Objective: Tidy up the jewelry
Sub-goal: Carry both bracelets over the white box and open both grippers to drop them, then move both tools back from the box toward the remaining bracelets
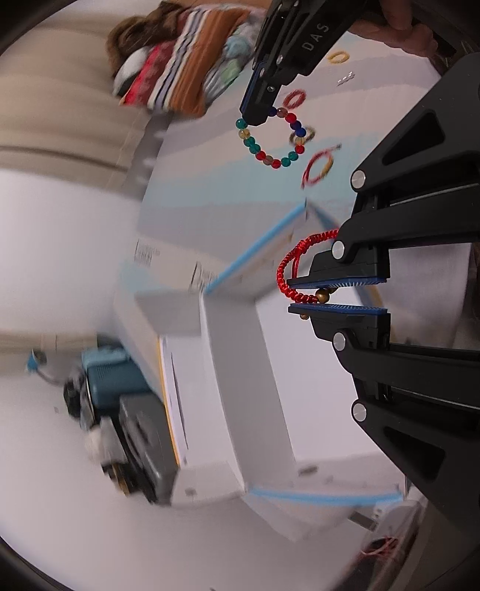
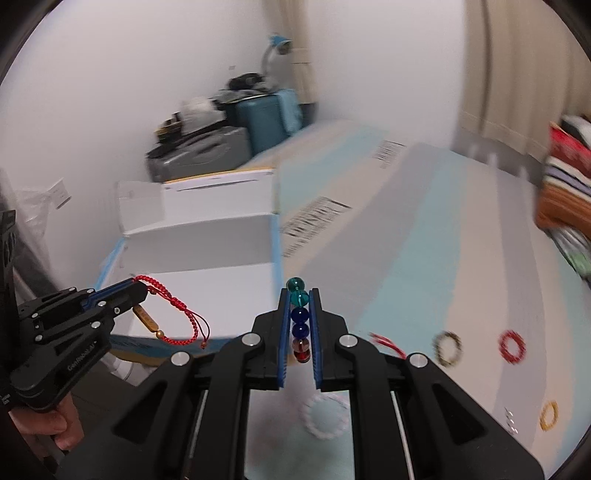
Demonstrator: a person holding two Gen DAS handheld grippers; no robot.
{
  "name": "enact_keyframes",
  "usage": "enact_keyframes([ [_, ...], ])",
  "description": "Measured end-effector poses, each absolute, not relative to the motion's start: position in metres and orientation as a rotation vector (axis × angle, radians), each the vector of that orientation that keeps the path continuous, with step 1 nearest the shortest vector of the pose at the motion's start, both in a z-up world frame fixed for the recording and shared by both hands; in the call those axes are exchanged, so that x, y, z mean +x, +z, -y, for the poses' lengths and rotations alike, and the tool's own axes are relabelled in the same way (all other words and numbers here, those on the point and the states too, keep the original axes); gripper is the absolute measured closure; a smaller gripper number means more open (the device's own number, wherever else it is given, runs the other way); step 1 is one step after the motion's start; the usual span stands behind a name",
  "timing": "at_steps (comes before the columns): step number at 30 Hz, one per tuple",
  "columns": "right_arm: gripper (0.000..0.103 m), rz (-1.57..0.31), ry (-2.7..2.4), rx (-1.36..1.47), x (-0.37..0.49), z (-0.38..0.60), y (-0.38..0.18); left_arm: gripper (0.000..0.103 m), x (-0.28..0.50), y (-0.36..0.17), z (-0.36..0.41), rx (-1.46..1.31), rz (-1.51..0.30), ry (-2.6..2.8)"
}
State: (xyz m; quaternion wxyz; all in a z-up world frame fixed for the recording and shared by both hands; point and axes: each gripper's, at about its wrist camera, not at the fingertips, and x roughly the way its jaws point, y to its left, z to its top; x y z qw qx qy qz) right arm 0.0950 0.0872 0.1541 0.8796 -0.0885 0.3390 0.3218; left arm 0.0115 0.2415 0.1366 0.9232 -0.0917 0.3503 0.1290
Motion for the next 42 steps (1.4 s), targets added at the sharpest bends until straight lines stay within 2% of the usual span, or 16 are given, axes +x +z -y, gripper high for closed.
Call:
enact_keyframes([
  [13, 0.094, -0.825, 0.796, -0.254, 0.095, -0.196, 0.118, 0.096, -0.025, 0.113, -0.342, -0.287, -0.801, 0.457],
  [27, 0.093, -0.921, 0.768, -0.291, 0.112, -0.224, 0.083, 0.095, -0.010, 0.076, -0.367, -0.332, -0.901, 0.495],
  [29, 0.092, -0.926, 0.751, -0.297, 0.113, -0.224, 0.080, 0.091, -0.009, 0.074, -0.370, -0.342, -0.906, 0.514],
  [30, 0.079, -0.927, 0.748, -0.297, 0.113, -0.223, 0.080, 0.078, -0.009, 0.074, -0.371, -0.347, -0.905, 0.524],
  [31, 0.068, -0.920, 0.745, -0.292, 0.113, -0.223, 0.081, 0.060, -0.009, 0.076, -0.371, -0.349, -0.894, 0.526],
  [32, 0.047, -0.902, 0.742, -0.281, 0.112, -0.220, 0.083, 0.051, -0.010, 0.078, -0.369, -0.339, -0.883, 0.533],
  [33, 0.041, -0.877, 0.740, -0.272, 0.111, -0.217, 0.087, 0.041, -0.011, 0.081, -0.366, -0.313, -0.864, 0.548],
  [35, 0.034, -0.845, 0.725, -0.276, 0.109, -0.211, 0.093, 0.030, -0.014, 0.091, -0.355, -0.245, -0.815, 0.565],
  [36, 0.029, -0.839, 0.725, -0.273, 0.109, -0.208, 0.096, 0.018, -0.015, 0.094, -0.351, -0.227, -0.802, 0.567],
  [37, 0.028, -0.826, 0.729, -0.262, 0.109, -0.202, 0.099, 0.012, -0.015, 0.097, -0.348, -0.218, -0.787, 0.564],
  [40, 0.018, -0.795, 0.710, -0.241, 0.110, -0.186, 0.108, 0.005, -0.015, 0.107, -0.335, -0.214, -0.749, 0.541],
  [42, 0.015, -0.780, 0.703, -0.226, 0.110, -0.175, 0.113, 0.006, -0.013, 0.111, -0.327, -0.210, -0.739, 0.524],
])
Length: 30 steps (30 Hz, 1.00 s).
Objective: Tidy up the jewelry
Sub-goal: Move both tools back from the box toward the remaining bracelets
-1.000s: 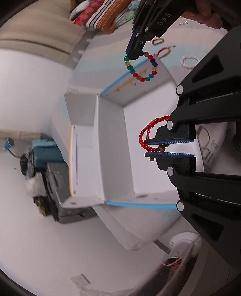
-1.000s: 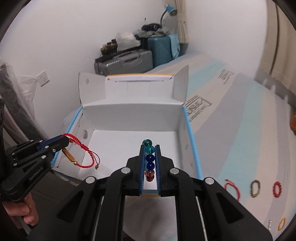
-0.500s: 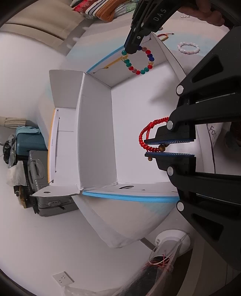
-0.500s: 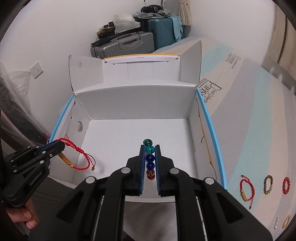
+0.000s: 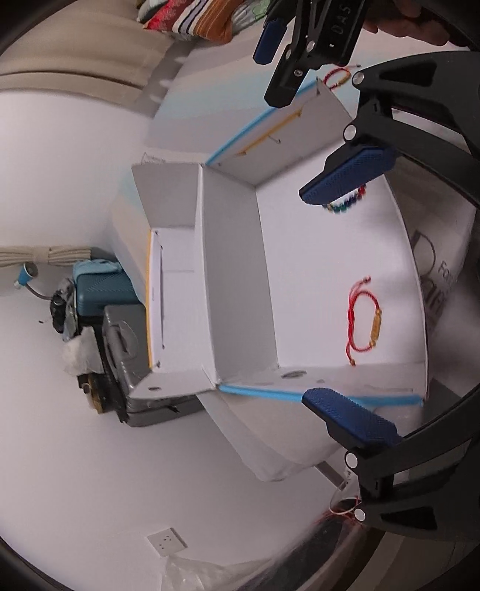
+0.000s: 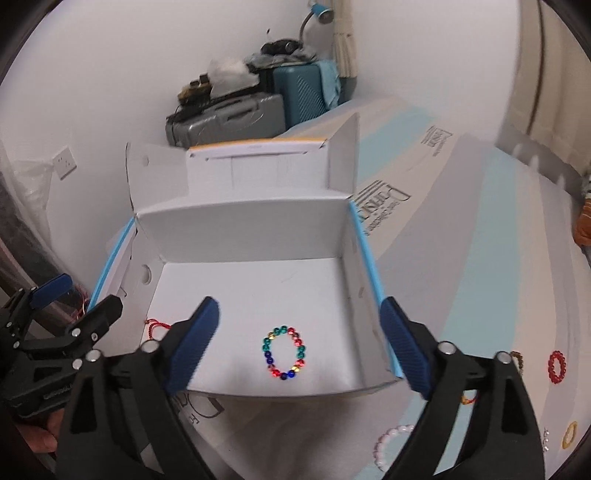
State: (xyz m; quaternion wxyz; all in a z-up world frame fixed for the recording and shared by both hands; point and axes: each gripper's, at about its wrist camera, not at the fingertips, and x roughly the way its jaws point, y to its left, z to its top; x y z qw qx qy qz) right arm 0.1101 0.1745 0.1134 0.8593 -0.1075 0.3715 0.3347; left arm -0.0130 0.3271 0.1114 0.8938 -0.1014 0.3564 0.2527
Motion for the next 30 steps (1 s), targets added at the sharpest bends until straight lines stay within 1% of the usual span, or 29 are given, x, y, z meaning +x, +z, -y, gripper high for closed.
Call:
enact_keyframes([
  [1, 0.014, -0.770, 0.691, -0.221, 0.110, -0.166, 0.117, 0.006, -0.012, 0.113, -0.324, -0.209, -0.737, 0.516],
  [3, 0.009, -0.756, 0.673, -0.212, 0.111, -0.154, 0.121, 0.006, -0.007, 0.116, -0.316, -0.204, -0.737, 0.500],
  [6, 0.007, -0.736, 0.644, -0.201, 0.112, -0.132, 0.127, 0.006, -0.002, 0.119, -0.302, -0.200, -0.726, 0.479],
  [18, 0.007, -0.699, 0.531, -0.157, 0.119, -0.035, 0.137, 0.006, 0.015, 0.114, -0.237, -0.237, -0.749, 0.335],
  [30, 0.007, -0.733, 0.409, -0.088, 0.127, 0.064, 0.120, 0.006, 0.032, 0.098, -0.155, -0.201, -0.764, 0.170],
])
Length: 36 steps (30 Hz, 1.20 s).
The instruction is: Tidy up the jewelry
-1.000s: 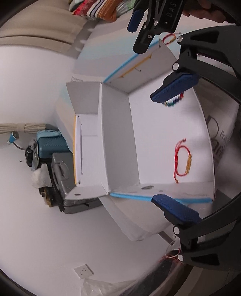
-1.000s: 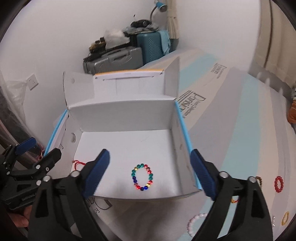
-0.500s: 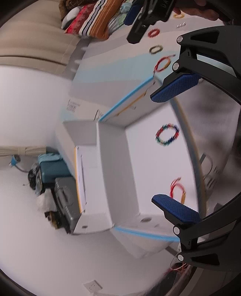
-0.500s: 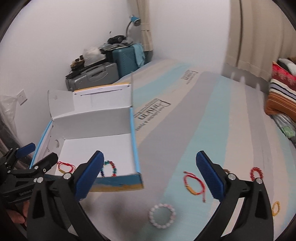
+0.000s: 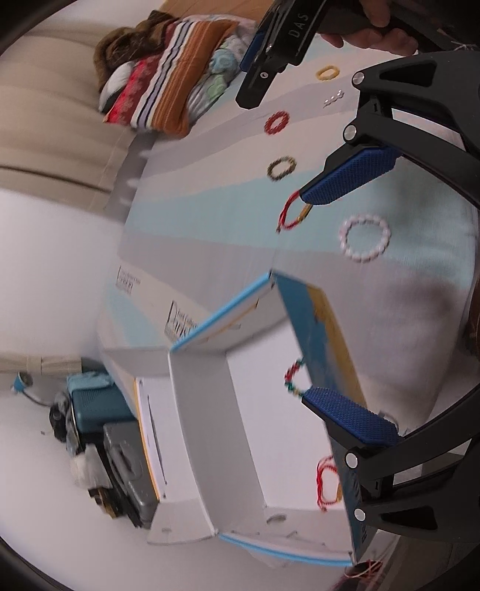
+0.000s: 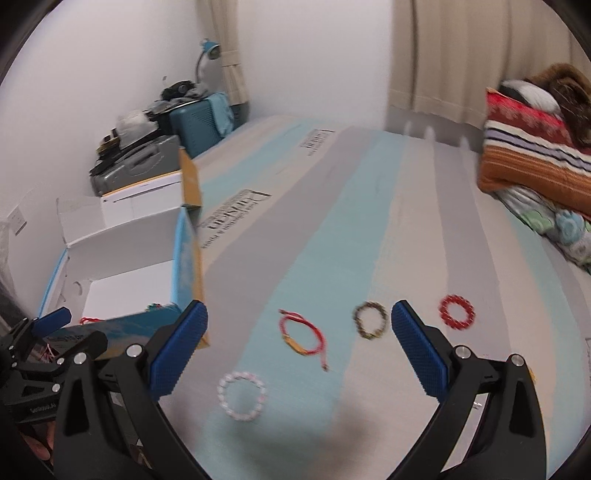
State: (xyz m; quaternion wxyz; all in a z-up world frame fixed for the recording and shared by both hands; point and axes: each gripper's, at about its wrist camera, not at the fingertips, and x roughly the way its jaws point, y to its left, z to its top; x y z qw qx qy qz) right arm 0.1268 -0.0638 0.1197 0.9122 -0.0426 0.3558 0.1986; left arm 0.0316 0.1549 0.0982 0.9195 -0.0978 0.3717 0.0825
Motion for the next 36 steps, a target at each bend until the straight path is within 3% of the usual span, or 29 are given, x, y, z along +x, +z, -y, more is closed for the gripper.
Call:
enact_keyframes([
  [18, 0.007, -0.827, 0.245, -0.065, 0.135, 0.212, 0.051, 0.006, 0.059, 0.049, -0.066, -0.113, -0.847, 0.025],
  [36, 0.007, -0.939, 0.195, -0.102, 0.161, 0.252, -0.025, 0.006, 0.076, -0.007, -0.044, -0.087, -0.930, 0.005],
])
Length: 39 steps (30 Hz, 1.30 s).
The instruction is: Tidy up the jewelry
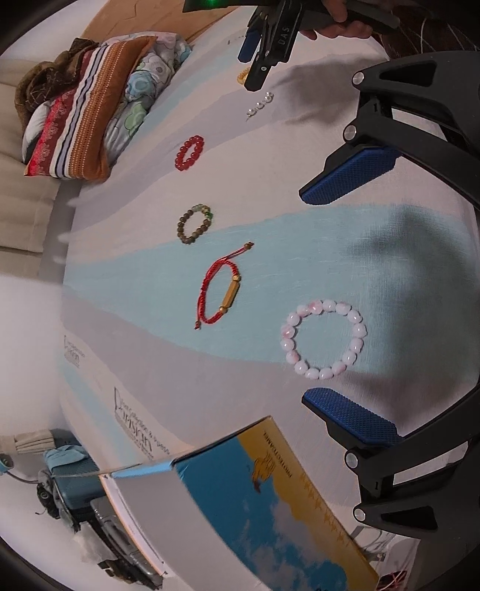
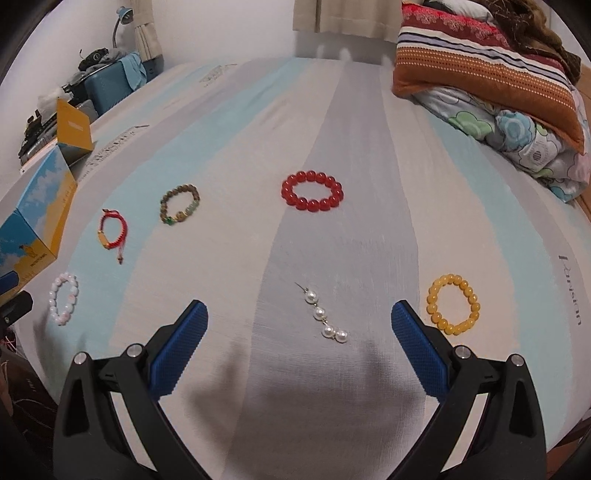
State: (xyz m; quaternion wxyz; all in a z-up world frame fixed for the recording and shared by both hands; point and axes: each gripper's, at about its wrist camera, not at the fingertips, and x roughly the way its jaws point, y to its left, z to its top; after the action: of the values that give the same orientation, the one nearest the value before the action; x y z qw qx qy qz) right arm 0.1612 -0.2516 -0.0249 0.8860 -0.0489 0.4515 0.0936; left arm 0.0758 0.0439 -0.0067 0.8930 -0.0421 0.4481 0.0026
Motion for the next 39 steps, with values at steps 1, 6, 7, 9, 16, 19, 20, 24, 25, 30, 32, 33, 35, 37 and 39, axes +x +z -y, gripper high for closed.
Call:
enact_keyframes([
  [1, 0.007, -0.942, 0.194, -0.102, 0.162, 0.252, -0.027, 0.006, 0.077, -0.010, -0.044, -0.090, -0.935, 0.000],
  [6, 0.008, -0.966, 0.185, -0.099, 0.165, 0.256, -0.040, 0.006, 0.081, -0.027, -0.045, -0.107, -0.959, 0.007],
  [7, 0.009, -0.975, 0.184, -0.101, 0.166, 0.257, -0.044, 0.006, 0.081, -0.029, -0.046, -0.109, -0.963, 0.009],
  [9, 0.013, -0.995, 0.191, -0.099, 0.168, 0.258, -0.050, 0.006, 0.080, -0.034, -0.046, -0.105, -0.969, 0.005],
  [16, 0.015, -1.042, 0.191, -0.083, 0.175, 0.267, -0.067, 0.006, 0.082, -0.048, -0.052, -0.112, -1.019, -0.015],
  [19, 0.018, -1.054, 0.192, -0.076, 0.176, 0.268, -0.070, 0.006, 0.083, -0.051, -0.054, -0.117, -1.026, -0.024],
  [20, 0.020, -1.058, 0.192, -0.081, 0.175, 0.268, -0.071, 0.006, 0.083, -0.051, -0.053, -0.115, -1.025, -0.024],
  [24, 0.034, -1.087, 0.200, -0.117, 0.175, 0.262, -0.080, 0.006, 0.083, -0.055, -0.050, -0.099, -1.039, -0.035],
  [25, 0.034, -1.088, 0.200, -0.133, 0.174, 0.260, -0.081, 0.006, 0.084, -0.056, -0.049, -0.094, -1.044, -0.038],
  [30, 0.044, -1.084, 0.217, -0.130, 0.172, 0.259, -0.083, 0.006, 0.087, -0.064, -0.050, -0.098, -1.081, -0.042],
  [32, 0.047, -1.082, 0.220, -0.128, 0.172, 0.259, -0.082, 0.006, 0.089, -0.067, -0.048, -0.093, -1.089, -0.040],
  [33, 0.051, -1.083, 0.223, -0.122, 0.171, 0.259, -0.082, 0.006, 0.089, -0.067, -0.048, -0.087, -1.091, -0.039],
  [35, 0.056, -1.085, 0.226, -0.110, 0.172, 0.260, -0.082, 0.006, 0.090, -0.070, -0.044, -0.071, -1.101, -0.043],
  [37, 0.063, -1.087, 0.227, -0.102, 0.172, 0.261, -0.081, 0.006, 0.089, -0.071, -0.043, -0.063, -1.108, -0.047],
  [39, 0.071, -1.088, 0.225, -0.095, 0.172, 0.262, -0.081, 0.007, 0.090, -0.074, -0.042, -0.059, -1.121, -0.051],
])
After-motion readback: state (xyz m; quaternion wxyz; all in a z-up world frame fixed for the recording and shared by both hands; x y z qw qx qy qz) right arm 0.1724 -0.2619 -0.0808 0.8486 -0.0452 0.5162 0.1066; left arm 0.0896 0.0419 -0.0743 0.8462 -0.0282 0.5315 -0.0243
